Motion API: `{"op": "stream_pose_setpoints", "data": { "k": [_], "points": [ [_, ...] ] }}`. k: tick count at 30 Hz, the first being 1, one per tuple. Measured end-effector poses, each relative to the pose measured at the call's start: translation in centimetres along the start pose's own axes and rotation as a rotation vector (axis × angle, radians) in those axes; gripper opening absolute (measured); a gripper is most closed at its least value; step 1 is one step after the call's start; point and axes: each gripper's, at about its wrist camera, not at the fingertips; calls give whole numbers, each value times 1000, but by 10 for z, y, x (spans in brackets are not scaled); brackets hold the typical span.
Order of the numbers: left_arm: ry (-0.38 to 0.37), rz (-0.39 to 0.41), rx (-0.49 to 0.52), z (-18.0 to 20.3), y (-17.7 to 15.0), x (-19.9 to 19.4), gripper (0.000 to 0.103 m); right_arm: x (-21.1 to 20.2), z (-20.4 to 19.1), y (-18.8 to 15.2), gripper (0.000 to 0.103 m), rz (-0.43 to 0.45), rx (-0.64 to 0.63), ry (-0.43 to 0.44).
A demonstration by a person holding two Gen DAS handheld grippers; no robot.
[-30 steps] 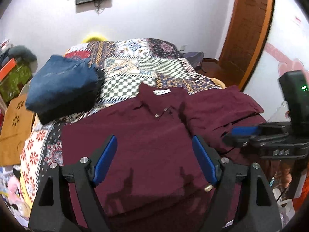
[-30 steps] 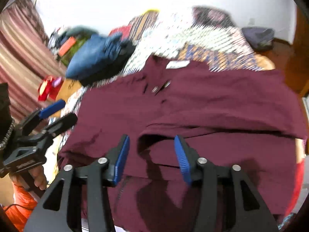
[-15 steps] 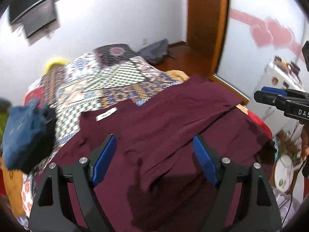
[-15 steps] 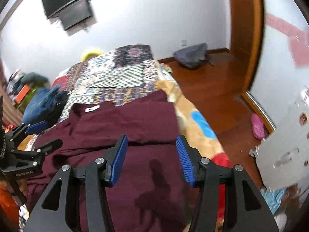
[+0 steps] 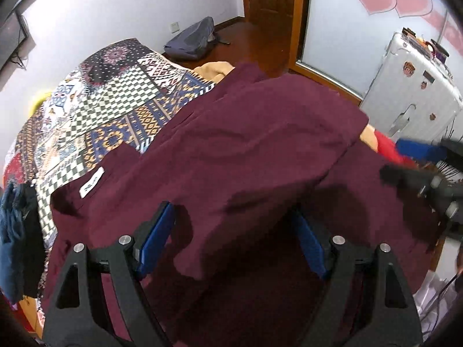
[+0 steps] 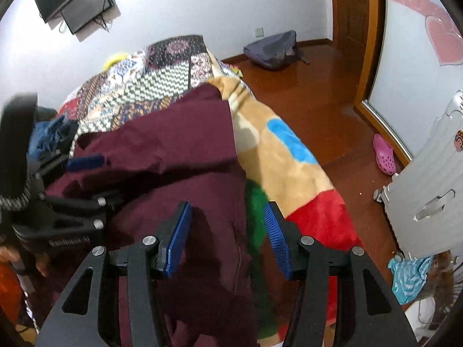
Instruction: Fold large clothes
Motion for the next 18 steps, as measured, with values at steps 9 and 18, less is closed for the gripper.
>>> {"op": "stream_pose_setpoints", "data": {
  "k": [9,18],
  "points": [
    [-121,15,-93,-10,14,3,15,5,3,-4,52,-26,-12,-19],
    [-127,228,-273,-87,-10,-87,3,-8,-23,16,52,21,-98,-27]
  ]
}}
Point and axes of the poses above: each gripper's, at about its wrist camera, not at the fingertips, and x roughly the way its jaws point, z to its right, y to its top, and after that the axes turned 3 degrees about -x, right-handed
